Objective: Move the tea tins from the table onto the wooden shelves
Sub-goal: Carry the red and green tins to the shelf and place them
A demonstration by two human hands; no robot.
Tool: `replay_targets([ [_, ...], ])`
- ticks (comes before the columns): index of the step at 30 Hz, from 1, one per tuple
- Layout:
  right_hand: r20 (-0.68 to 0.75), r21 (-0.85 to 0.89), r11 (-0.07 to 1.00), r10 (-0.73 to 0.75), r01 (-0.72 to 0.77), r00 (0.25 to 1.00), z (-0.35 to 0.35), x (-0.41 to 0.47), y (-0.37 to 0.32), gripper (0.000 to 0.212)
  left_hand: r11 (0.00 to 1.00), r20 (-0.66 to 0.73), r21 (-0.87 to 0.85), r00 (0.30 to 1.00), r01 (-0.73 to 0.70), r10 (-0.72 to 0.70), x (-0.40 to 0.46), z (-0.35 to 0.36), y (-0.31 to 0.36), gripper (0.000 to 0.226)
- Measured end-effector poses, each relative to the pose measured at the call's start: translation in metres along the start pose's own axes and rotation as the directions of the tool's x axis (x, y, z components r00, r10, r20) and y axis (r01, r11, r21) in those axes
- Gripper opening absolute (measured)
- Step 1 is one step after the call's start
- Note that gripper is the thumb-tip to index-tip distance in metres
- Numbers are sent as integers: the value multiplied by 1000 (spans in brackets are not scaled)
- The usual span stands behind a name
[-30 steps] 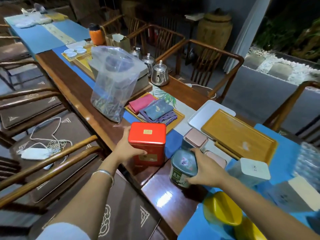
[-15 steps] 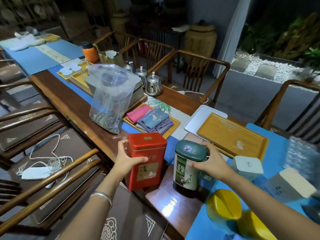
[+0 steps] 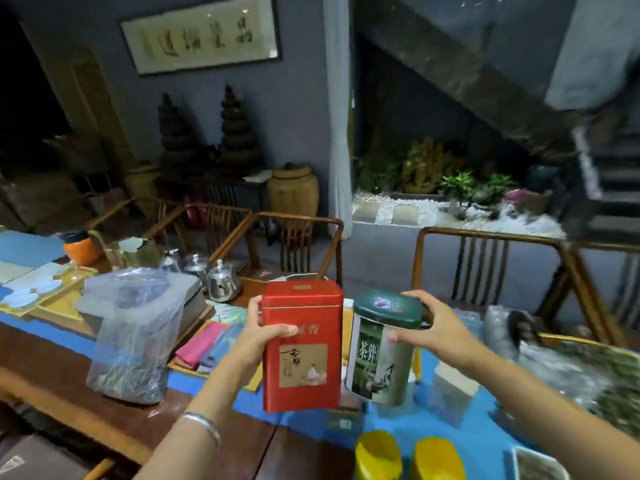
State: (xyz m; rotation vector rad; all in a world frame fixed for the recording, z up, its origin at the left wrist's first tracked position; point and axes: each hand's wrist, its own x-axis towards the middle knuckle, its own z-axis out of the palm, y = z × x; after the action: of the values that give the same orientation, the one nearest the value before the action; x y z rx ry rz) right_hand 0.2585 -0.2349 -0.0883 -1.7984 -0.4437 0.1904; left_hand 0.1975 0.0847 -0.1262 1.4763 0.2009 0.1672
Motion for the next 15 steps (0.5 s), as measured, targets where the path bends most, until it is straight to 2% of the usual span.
replay_targets([
  [4,-183,-20,1000,-24,20,983,-100,-57,-27,65,998,187,-63,981,-31,42,17,96,27,92],
  [7,-349,-21,1000,-17,10,937,-173,-125,-37,61,997,374,-72,927,-9,36,11,187,37,92],
  [11,-548,-36,999,-18,-1,836,-248,-237,-44,48,998,631,-59,774,-14,48,-31,322,52,91],
  [15,-717,-63,997,-22,-33,697,-300,-372,-59,47,996,787,-86,613,-7,73,-121,453,66,91],
])
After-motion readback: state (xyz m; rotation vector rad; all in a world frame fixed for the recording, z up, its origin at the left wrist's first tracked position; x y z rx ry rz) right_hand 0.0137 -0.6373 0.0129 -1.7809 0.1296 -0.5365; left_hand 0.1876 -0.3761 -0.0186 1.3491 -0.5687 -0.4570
